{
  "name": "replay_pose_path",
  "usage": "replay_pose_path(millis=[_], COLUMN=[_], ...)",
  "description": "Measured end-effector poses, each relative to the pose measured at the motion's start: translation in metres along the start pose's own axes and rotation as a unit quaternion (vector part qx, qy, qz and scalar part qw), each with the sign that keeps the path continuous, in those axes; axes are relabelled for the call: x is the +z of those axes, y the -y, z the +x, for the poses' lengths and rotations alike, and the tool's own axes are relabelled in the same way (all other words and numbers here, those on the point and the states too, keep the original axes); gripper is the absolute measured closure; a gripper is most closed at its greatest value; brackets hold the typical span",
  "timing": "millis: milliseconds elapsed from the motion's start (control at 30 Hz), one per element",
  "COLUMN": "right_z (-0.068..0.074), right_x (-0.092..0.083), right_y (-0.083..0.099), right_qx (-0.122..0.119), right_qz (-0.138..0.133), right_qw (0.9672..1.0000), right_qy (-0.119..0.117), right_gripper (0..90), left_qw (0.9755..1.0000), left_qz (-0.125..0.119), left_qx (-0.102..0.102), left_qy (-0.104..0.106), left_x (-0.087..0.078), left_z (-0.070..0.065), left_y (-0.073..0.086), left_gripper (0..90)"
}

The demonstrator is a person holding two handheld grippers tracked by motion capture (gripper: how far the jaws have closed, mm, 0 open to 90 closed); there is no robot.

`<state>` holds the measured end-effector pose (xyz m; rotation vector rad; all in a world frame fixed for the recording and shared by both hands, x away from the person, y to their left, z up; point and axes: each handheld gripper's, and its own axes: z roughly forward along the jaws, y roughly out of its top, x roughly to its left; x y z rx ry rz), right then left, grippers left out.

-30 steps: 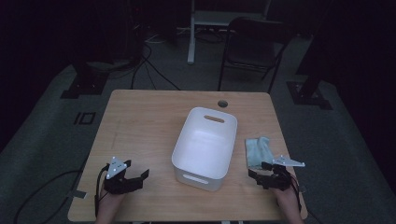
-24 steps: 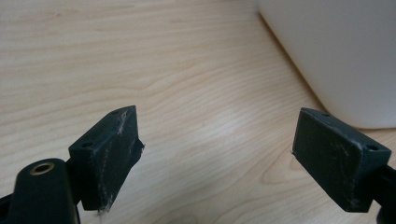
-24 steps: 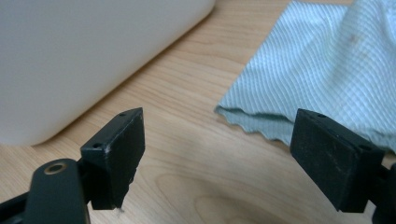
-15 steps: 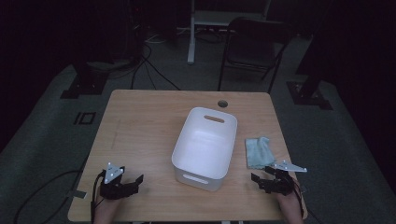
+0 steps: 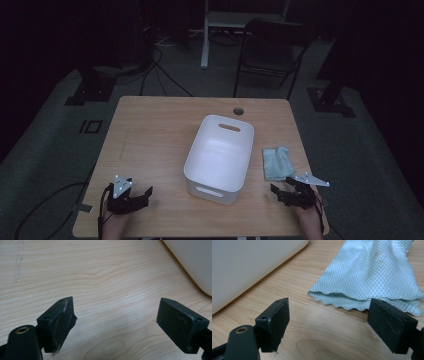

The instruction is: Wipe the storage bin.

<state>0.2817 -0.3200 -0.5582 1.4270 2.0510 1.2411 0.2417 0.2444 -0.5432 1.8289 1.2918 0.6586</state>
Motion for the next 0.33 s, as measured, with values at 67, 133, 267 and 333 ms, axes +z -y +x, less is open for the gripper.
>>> replay_pose_path(millis=[67,133,267,333], right_z=[-0.0001,0.0001,0.0005,0.0004], right_x=[0.0003,0.0007,0.0010,0.0010], right_y=[-0.0001,-0.0002,-0.0003,-0.0003], right_qx=[0.000,0.000,-0.001,-0.001], right_qz=[0.001,0.003,0.004,0.005], right_qw=[1.0000,1.0000,1.0000,1.0000], right_qy=[0.001,0.003,0.006,0.005], right_gripper=[17.7,17.7,17.7,17.7], left_qw=[1.0000,1.0000,1.0000,1.0000], left_qz=[0.000,-0.001,-0.001,-0.002], left_qx=[0.000,-0.001,-0.005,-0.005], left_qy=[0.000,-0.002,-0.003,-0.003], left_x=[-0.0001,-0.0001,-0.0001,-0.0001], left_z=[-0.0003,-0.0004,-0.0001,-0.0001], left_y=[0.0000,0.0002,0.0004,0.0004], left_gripper=[15.1,15.1,15.1,15.1])
